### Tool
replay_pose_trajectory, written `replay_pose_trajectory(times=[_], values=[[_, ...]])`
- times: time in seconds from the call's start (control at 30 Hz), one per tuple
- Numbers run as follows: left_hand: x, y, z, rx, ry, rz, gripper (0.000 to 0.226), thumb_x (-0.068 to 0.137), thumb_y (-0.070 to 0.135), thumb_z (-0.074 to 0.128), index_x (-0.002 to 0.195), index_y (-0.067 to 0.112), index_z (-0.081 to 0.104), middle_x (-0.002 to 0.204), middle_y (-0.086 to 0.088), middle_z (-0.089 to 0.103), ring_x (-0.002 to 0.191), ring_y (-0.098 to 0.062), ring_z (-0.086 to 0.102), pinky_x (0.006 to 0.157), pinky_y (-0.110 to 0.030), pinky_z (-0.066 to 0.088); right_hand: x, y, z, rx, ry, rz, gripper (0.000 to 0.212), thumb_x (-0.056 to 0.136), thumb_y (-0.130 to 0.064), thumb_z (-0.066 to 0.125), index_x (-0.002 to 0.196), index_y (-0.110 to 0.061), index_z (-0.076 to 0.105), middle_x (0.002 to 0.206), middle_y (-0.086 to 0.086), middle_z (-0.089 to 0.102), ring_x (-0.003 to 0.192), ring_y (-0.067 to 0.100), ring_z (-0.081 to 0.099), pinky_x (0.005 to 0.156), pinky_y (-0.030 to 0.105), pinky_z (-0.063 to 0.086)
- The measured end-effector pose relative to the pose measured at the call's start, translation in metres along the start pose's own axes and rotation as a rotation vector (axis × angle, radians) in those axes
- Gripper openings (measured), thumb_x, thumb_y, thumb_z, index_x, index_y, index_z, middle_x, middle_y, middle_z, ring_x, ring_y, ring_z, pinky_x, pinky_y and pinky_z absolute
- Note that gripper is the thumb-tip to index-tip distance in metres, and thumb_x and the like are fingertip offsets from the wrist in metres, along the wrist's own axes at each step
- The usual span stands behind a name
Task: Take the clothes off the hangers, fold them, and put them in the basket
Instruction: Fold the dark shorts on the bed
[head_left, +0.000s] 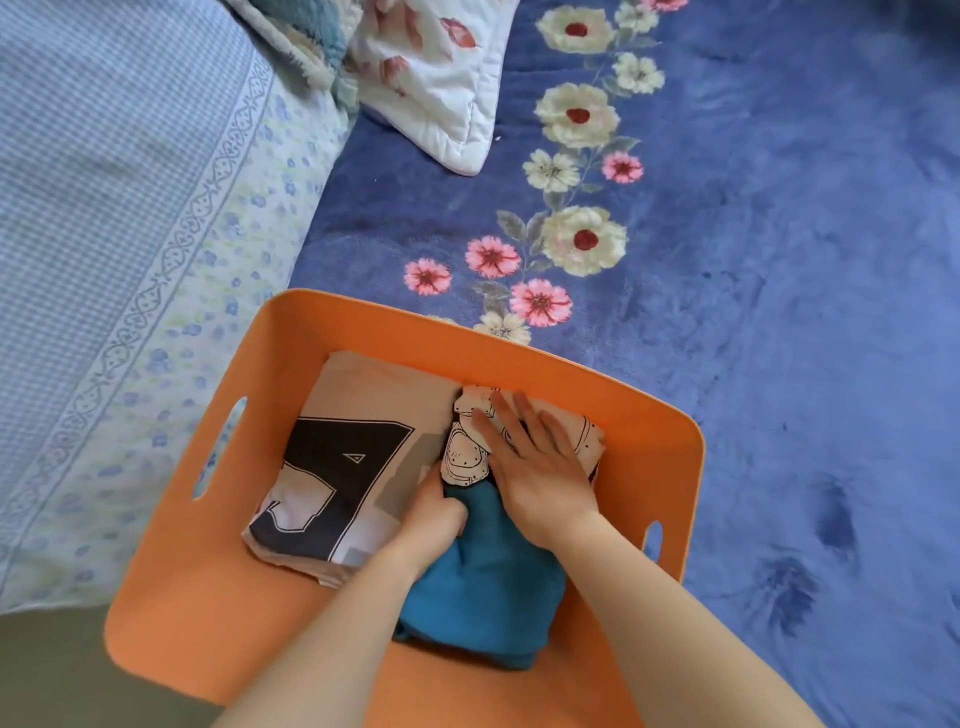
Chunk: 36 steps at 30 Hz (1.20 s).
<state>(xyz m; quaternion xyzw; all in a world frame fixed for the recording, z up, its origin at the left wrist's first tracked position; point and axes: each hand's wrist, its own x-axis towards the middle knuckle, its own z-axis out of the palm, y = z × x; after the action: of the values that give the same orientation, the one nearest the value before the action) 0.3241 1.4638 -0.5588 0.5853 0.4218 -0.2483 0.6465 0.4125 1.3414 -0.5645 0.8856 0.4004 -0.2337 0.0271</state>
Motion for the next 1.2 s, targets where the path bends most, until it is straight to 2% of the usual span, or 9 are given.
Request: replay_pose_trajectory(times=[0.17, 0.3, 0.43, 0.57, 0.8, 0.93, 1.03, 1.13, 1.2], values=[[-0.005, -0.006, -0.003, 0.201, -0.032, 0.062, 0.077, 0.077, -0.007, 0.051, 0.145, 0.021, 0.031, 0.144, -0.009, 0.039, 0.132, -0.028, 0.042, 0.097, -0.030, 0.042, 0.000, -0.003, -0.027, 0.168, -0.095, -0.031, 0.059, 0.103, -0.022, 0.032, 0.156, -0.028, 0.009, 0.164, -0.004, -0.008, 0.146, 0.014, -0.024, 0.114, 0.030, -0.019], [-0.041, -0.006, -0.004, 0.906, -0.040, -0.074, 0.099, 0.087, 0.024, 0.064, 0.154, 0.011, -0.008, 0.144, -0.016, 0.022, 0.134, -0.037, 0.030, 0.107, -0.040, 0.034, -0.035, -0.017, -0.066, 0.184, -0.168, 0.066, 0.090, 0.089, -0.040, 0.057, 0.156, -0.016, 0.002, 0.161, 0.009, -0.019, 0.147, 0.028, -0.024, 0.119, 0.043, -0.013], [-0.060, -0.006, -0.006, 1.108, -0.250, -0.194, 0.093, 0.089, 0.009, 0.056, 0.152, 0.000, -0.012, 0.151, -0.026, 0.017, 0.136, -0.040, 0.034, 0.108, -0.037, 0.034, -0.076, -0.034, -0.045, 0.014, -0.272, 0.165, 0.143, 0.046, -0.072, 0.078, 0.155, -0.008, 0.011, 0.154, 0.030, -0.011, 0.144, 0.053, 0.002, 0.114, 0.063, 0.021], [-0.054, -0.013, -0.004, 1.183, -0.241, -0.193, 0.096, 0.088, 0.005, 0.056, 0.151, -0.001, -0.016, 0.154, -0.025, 0.014, 0.137, -0.039, 0.033, 0.110, -0.036, 0.033, -0.073, -0.029, -0.017, -0.062, -0.383, 0.182, 0.138, 0.069, -0.070, 0.069, 0.138, -0.010, -0.034, 0.139, 0.029, -0.045, 0.139, 0.052, -0.026, 0.117, 0.056, 0.001], [-0.035, -0.029, 0.012, 1.277, -0.007, -0.123, 0.087, 0.091, 0.010, 0.054, 0.151, -0.003, -0.008, 0.152, -0.018, 0.027, 0.138, -0.032, 0.033, 0.111, -0.035, 0.030, -0.065, -0.036, -0.005, -0.134, -0.401, 0.235, 0.135, 0.075, -0.068, 0.066, 0.137, -0.010, -0.038, 0.140, 0.030, -0.046, 0.138, 0.052, -0.027, 0.118, 0.053, 0.003], [-0.052, -0.026, 0.005, 1.234, -0.001, -0.110, 0.095, 0.087, 0.016, 0.060, 0.154, 0.006, -0.006, 0.150, -0.016, 0.029, 0.138, -0.031, 0.033, 0.110, -0.039, 0.034, -0.075, -0.025, -0.032, -0.100, -0.385, 0.140, 0.111, 0.085, -0.045, 0.067, 0.154, -0.014, -0.014, 0.154, 0.025, -0.029, 0.144, 0.047, -0.018, 0.119, 0.052, 0.008], [-0.068, -0.010, 0.008, 1.170, 0.046, -0.100, 0.087, 0.088, 0.021, 0.059, 0.153, 0.006, 0.003, 0.146, -0.018, 0.033, 0.135, -0.035, 0.034, 0.109, -0.040, 0.033, -0.089, -0.016, -0.067, -0.034, -0.198, 0.049, 0.079, 0.088, -0.031, 0.061, 0.151, -0.006, 0.019, 0.159, 0.022, 0.010, 0.147, 0.038, 0.009, 0.118, 0.046, 0.020], [-0.096, 0.020, 0.034, 1.104, 0.165, 0.017, 0.074, 0.090, 0.022, 0.058, 0.150, 0.008, 0.015, 0.146, -0.017, 0.032, 0.135, -0.034, 0.031, 0.109, -0.039, 0.030, -0.122, -0.003, -0.099, 0.016, 0.112, -0.042, 0.054, 0.068, -0.017, 0.072, 0.119, -0.003, 0.060, 0.133, 0.018, 0.055, 0.130, 0.035, 0.047, 0.103, 0.041, 0.044], [-0.120, 0.045, 0.061, 1.023, 0.260, 0.137, 0.070, 0.092, 0.021, 0.056, 0.150, 0.011, 0.019, 0.147, -0.014, 0.032, 0.137, -0.032, 0.028, 0.109, -0.040, 0.029, -0.156, 0.014, -0.114, 0.055, 0.232, -0.059, 0.042, 0.058, -0.010, 0.072, 0.098, -0.005, 0.066, 0.112, 0.013, 0.065, 0.113, 0.033, 0.060, 0.087, 0.035, 0.053]])
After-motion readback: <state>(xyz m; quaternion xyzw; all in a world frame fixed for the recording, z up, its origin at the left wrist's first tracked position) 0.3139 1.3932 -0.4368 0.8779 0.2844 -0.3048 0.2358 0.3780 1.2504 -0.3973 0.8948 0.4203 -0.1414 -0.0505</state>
